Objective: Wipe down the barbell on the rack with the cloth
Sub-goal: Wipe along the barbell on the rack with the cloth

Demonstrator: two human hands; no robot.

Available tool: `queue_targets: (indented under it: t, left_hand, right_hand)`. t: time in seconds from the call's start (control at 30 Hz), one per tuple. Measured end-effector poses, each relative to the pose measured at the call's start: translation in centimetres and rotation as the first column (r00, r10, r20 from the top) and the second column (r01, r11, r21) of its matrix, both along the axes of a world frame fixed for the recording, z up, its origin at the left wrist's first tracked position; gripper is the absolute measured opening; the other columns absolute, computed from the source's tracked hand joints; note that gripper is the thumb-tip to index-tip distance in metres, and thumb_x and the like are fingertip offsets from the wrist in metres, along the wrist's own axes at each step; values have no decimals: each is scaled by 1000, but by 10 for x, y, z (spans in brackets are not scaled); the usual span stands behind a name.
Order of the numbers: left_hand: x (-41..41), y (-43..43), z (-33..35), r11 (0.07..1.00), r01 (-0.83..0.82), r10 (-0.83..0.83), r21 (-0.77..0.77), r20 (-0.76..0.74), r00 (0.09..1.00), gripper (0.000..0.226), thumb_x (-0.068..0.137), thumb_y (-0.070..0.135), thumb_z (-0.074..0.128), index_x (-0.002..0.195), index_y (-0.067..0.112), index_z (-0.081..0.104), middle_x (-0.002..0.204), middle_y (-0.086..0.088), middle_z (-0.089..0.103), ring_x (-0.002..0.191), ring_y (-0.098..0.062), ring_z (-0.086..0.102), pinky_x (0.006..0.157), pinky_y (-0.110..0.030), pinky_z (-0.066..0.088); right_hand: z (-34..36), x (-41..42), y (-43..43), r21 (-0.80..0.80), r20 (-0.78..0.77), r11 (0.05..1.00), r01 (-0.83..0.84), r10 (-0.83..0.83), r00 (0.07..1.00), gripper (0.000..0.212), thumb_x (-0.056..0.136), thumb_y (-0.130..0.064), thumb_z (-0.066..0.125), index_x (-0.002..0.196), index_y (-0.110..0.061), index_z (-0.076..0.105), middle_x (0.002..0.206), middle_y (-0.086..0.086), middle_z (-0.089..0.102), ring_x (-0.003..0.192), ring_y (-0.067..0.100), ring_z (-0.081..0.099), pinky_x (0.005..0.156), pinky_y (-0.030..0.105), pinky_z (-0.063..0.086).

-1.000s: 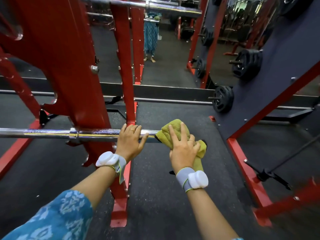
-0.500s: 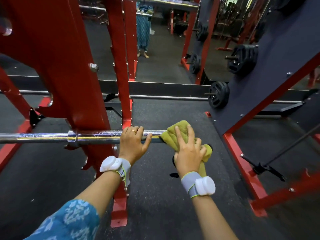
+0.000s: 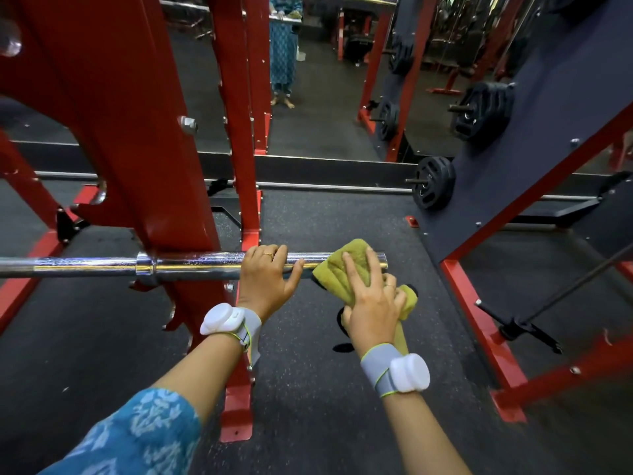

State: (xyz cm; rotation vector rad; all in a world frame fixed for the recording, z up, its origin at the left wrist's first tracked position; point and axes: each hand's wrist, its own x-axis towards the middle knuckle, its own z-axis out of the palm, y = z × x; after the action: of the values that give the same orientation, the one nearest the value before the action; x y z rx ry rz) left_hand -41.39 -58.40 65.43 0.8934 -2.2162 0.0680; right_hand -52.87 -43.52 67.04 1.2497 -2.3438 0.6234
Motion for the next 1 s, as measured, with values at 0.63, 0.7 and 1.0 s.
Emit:
queue_targets:
  t: [0.63, 0.7, 1.0]
  left_hand:
    - [0, 4, 5, 998, -20, 18, 54, 26, 1000, 41, 86, 41, 47, 85, 5, 67, 75, -9, 63, 69, -30, 56, 72, -34, 34]
    - [0, 4, 4, 997, -24, 22, 67, 33, 999, 41, 86, 41, 47, 85, 5, 67, 75, -9, 63, 69, -30, 56, 72, -35, 34]
    - [0, 2, 1, 998, -25, 23, 58, 41, 999, 43, 87, 42, 46, 87, 5, 67, 76, -10, 63, 69, -30, 55, 73, -36, 35]
  right_hand:
    - [2, -2, 15, 38, 35, 999, 30, -32, 999, 104, 29, -8, 83, 126, -34, 58, 137, 6, 52, 83, 32, 55, 69, 44, 45]
    - [7, -7, 11, 14, 97, 996, 88, -89, 991, 99, 31, -6, 82, 124, -31, 61, 136, 8, 53, 79, 33, 55, 68, 44, 45]
    - [-13, 3, 23, 70, 30, 996, -51, 49, 998, 113, 32, -14, 86, 134, -36, 42, 143, 5, 41, 89, 30, 53, 71, 43, 46]
